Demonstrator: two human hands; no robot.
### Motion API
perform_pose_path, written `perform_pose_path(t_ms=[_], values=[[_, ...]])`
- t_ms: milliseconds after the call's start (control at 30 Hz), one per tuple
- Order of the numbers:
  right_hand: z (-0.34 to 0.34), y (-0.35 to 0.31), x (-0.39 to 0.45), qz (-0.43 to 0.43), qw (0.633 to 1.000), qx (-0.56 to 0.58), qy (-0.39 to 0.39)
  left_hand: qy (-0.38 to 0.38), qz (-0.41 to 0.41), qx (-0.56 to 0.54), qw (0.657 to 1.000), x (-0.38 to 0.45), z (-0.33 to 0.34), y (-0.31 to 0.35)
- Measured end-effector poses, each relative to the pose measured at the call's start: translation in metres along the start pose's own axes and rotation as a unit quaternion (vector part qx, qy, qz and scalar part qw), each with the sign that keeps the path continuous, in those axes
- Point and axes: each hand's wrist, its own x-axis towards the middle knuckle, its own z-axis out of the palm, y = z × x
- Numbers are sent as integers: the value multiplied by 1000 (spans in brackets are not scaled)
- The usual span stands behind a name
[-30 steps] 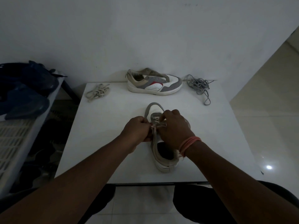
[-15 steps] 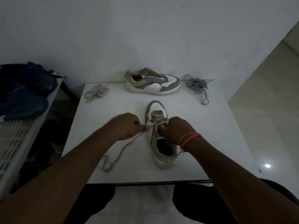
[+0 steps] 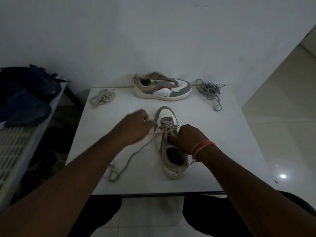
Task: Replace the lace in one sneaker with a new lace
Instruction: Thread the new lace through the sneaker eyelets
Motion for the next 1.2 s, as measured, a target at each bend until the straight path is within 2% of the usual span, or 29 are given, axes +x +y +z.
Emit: perform_pose_path(t_ms=[33,67,100,167,233,267,400,467,533,600,667,767,833,900,967,1000,1100,1200], values=[[1,0,1,-1,1000,-1,2,-53,33,103,993,-2,9,-3],[1,0,2,1,1000,-3,3,-102,60,133,984,-3,16,-3],[1,0,2,4,1000,-4,3,-134,83,112,981,-5,17,0],[-1,1,3,13,1000,-2,1,-139,89,-21,986,-9,5,9],[-4,1,2,15,1000,-2,0,-110,51,-157,980,-10,-14,15],[-6,2,1,17,1000,-4,0,-106,40,-177,978,-11,-22,15],[-10,0,0,18,1000,-9,11,-169,78,-156,970,-22,-20,18],[-9,-3,-1,12,1000,-6,13,-159,75,-110,978,-23,-13,22],[-9,-5,-4,-6,1000,4,17,-161,30,-45,985,-19,-14,17],[-8,-7,-7,-25,999,13,16,-215,-43,-14,976,-15,-19,6],[-8,-8,-10,-38,999,10,10,-267,-75,56,959,-11,-18,-5],[-10,-10,-12,-55,998,7,7,-243,-82,213,943,-3,-3,-17],[-11,-10,-13,-61,998,4,2,-210,-102,204,951,4,10,-27],[-11,-10,-14,-63,998,5,-2,-102,-98,201,969,6,22,-30],[-12,-11,-13,-65,998,4,0,32,-51,260,964,5,32,-24],[-12,-11,-12,-66,998,3,-1,54,-23,260,964,5,39,-19],[-12,-13,-12,-64,998,2,9,5,-28,141,990,6,51,-13],[-7,-11,-13,-46,999,8,24,-19,-25,69,997,8,54,-16]])
